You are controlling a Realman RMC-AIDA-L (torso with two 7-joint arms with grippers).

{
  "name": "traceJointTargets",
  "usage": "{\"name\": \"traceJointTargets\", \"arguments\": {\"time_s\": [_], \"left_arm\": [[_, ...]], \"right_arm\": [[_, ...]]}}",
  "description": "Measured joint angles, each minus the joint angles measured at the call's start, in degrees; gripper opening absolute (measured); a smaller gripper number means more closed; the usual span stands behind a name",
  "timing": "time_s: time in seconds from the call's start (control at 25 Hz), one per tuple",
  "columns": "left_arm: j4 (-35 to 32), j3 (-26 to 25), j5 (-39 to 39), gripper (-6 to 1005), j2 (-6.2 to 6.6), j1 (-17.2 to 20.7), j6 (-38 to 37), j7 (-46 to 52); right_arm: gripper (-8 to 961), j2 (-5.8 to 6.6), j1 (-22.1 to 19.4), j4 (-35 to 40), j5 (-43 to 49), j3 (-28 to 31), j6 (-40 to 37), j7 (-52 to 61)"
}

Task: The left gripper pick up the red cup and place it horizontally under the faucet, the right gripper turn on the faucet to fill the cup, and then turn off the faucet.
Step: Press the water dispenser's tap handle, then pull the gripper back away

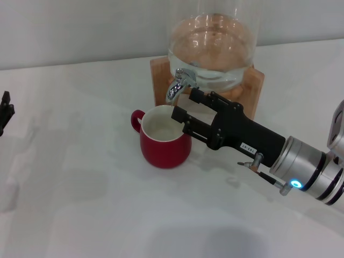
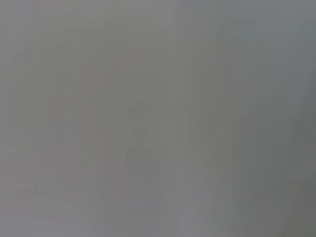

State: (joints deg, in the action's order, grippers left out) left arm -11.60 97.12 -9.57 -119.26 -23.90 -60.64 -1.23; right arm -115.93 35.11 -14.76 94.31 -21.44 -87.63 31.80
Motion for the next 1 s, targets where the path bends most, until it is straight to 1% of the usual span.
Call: {"name": "traceJointTargets", "arguments": {"time_s": [1.0], "left_arm": [[0.1,0.0,0.0,883,-0.01,0.0,0.0,0.0]], "right_arm": [[719,0.08,-0.5,0.0,0.0,1.4,0.2,-0.1]]}}
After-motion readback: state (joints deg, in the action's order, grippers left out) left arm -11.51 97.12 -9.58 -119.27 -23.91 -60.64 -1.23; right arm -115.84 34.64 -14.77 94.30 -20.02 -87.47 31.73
